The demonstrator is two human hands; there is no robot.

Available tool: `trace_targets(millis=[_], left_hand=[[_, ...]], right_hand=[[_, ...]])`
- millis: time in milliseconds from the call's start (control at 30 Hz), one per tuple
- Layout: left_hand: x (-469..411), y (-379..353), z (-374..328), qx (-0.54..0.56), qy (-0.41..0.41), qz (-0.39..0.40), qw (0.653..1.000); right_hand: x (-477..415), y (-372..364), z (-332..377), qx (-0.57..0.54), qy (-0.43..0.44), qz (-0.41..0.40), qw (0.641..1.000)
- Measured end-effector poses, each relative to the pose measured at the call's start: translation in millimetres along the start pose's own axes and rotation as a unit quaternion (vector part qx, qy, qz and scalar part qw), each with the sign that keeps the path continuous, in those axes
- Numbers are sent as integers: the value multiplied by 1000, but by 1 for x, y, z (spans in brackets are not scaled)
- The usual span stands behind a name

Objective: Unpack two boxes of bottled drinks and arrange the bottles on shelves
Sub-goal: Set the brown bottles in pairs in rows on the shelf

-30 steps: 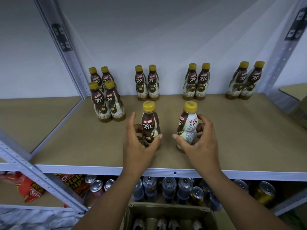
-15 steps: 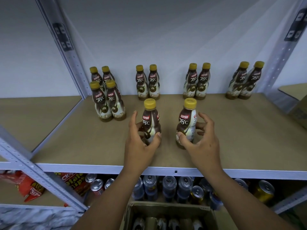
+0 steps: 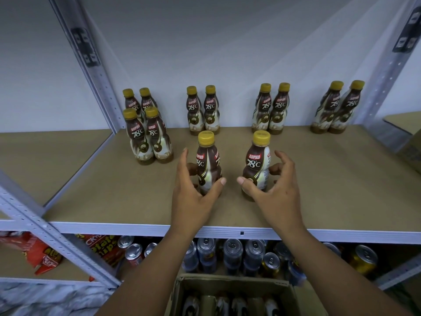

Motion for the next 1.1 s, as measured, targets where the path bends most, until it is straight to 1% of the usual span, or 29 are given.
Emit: trace_targets(millis=[300, 767, 1100], left_hand=[[-1, 0, 4, -32, -11, -3, 999], [0, 0, 4, -30, -11, 21, 999], [0, 0, 4, -14, -2, 38, 999]], right_hand=[[-1, -3, -1, 21, 15, 5, 1000], [-1, -4, -1, -7, 18, 27, 999], [-2, -3, 0, -11, 15, 25, 1000]])
Point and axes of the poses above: each hand's wrist, its own x-axis away from the middle knuckle, its own y-axis out of the back of the hand, z = x × y, the point moved 2 cm from there along -x, towards the middle knuckle, and after that the axes turned 12 degrees about x, right-handed, at the moved point
